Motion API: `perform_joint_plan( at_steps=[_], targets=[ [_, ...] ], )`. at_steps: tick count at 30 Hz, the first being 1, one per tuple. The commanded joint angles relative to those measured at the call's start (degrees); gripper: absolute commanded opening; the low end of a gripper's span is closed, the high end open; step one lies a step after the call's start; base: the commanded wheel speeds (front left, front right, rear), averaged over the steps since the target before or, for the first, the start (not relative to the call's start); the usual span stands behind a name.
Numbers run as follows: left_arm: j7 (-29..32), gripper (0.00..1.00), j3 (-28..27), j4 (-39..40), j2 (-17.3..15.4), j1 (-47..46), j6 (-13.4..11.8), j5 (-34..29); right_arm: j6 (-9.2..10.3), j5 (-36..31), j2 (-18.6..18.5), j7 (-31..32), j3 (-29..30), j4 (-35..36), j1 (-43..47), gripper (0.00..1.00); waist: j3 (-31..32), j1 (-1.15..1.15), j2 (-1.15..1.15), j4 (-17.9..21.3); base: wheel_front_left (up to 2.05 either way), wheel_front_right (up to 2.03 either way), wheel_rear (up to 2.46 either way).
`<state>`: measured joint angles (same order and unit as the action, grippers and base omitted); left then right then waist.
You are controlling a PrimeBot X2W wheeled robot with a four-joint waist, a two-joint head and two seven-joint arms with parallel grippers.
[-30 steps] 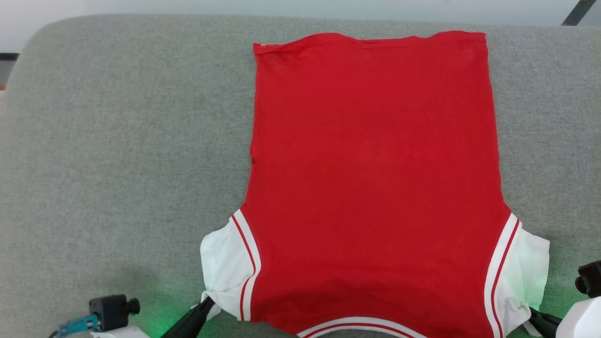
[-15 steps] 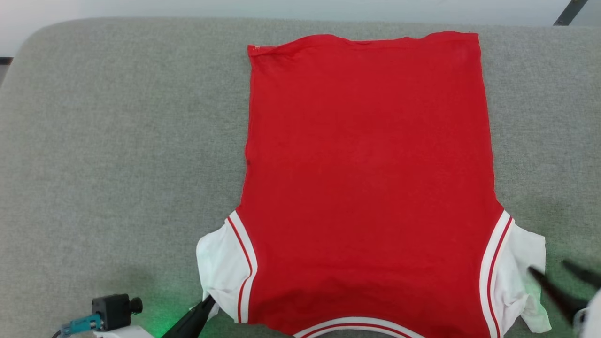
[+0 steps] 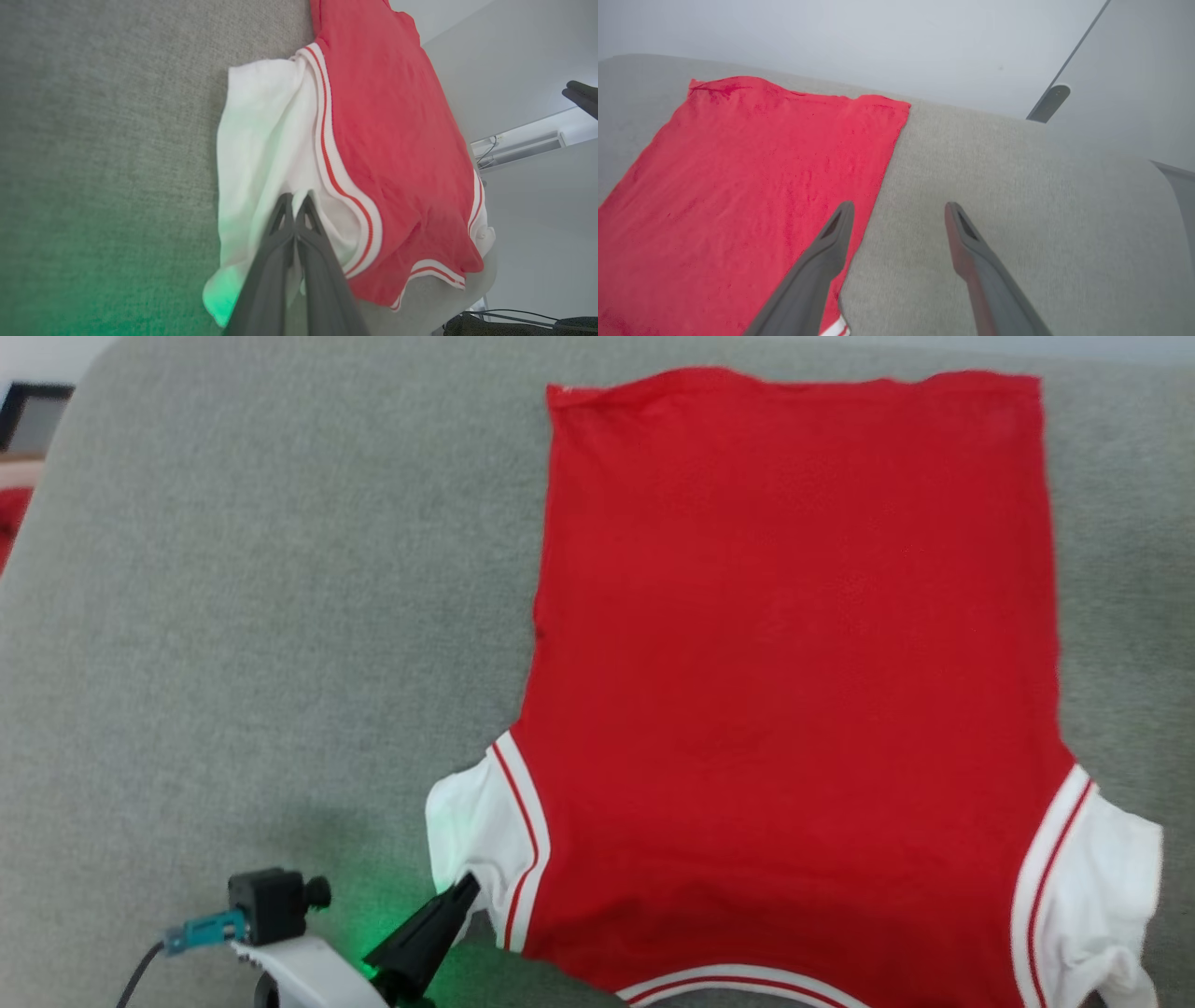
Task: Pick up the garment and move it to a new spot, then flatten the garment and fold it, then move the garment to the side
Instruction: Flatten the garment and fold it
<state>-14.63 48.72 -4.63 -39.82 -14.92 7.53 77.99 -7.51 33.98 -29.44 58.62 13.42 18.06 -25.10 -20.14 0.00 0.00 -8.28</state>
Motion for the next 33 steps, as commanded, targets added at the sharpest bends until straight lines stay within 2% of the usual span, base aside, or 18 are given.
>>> perform_joint_plan(
  at_steps=[1, 7, 9, 14, 16, 21, 28, 29, 31, 33],
  targets=[
    [-0.1, 0.00, 0.3, 0.2, 0.4, -1.3, -0.1, -0.4, 0.04, -2.0, 0.2, 0.0, -1.9, -3.3, -5.0, 1.00, -2.9, 0.00, 0.00, -2.5, 0.00, 0.00, 0.00],
    [-0.2, 0.00, 2.3, 0.5, 1.3, -5.4, -0.1, 0.0, 0.04, -11.1, 3.3, 2.2, -7.7, -22.2, -25.4, 1.00, -8.1, 0.00, 0.00, -6.1, 0.00, 0.00, 0.00],
    [-0.2, 0.00, 3.1, 0.6, 1.4, -6.8, -0.1, 0.2, 0.02, -14.7, 5.7, 3.0, -6.3, -28.9, -31.5, 1.00, -10.1, 0.00, 0.00, -7.2, 0.00, 0.00, 0.00],
    [-0.2, 0.00, 4.8, 0.5, 2.2, -10.5, -0.1, 0.8, 0.03, -25.8, 7.8, 5.0, -5.1, -42.3, -42.5, 1.00, -14.1, 0.00, 0.00, -9.9, 0.00, 0.00, 0.00],
    [-0.2, 0.00, 5.3, 0.2, 2.5, -11.3, -0.2, 1.1, 0.03, -29.4, 8.5, 6.1, -3.7, -46.6, -45.4, 1.00, -15.0, 0.00, 0.00, -10.6, 0.00, 0.00, 0.00],
    [-0.3, 0.00, 6.4, -0.4, 2.6, -12.0, -0.5, 1.6, 0.03, -34.1, 8.9, 7.3, -2.7, -52.2, -47.9, 1.00, -16.1, 0.00, 0.00, -11.4, 0.00, 0.00, 0.00],
    [-0.2, 0.00, 5.9, -1.2, 3.2, -12.9, -0.8, 1.7, 0.01, -35.5, 9.8, 7.5, -3.5, -57.8, -47.6, 1.00, -16.9, 0.00, 0.00, -10.8, 0.00, 0.00, 0.00],
    [-0.2, 0.00, 5.8, -1.2, 3.2, -12.9, -0.8, 1.5, 0.01, -35.4, 9.8, 7.3, -3.5, -58.1, -47.4, 0.46, -16.9, 0.00, 0.00, -10.6, 0.00, 0.00, 0.00],
    [-0.2, 0.00, 5.2, -1.2, 3.1, -13.0, -0.8, 1.4, 0.01, -34.9, 9.8, 5.9, -3.3, -58.3, -47.3, 0.00, -16.5, 0.00, 0.00, -10.1, 0.00, 0.00, 0.00],
    [-0.2, 0.00, 4.5, -1.1, 3.0, -12.8, -0.8, 1.1, 0.01, -33.9, 9.9, 4.4, -2.8, -58.4, -47.1, 0.00, -15.9, 0.00, 0.00, -9.7, 0.00, 0.00, 0.00]
  ],
)
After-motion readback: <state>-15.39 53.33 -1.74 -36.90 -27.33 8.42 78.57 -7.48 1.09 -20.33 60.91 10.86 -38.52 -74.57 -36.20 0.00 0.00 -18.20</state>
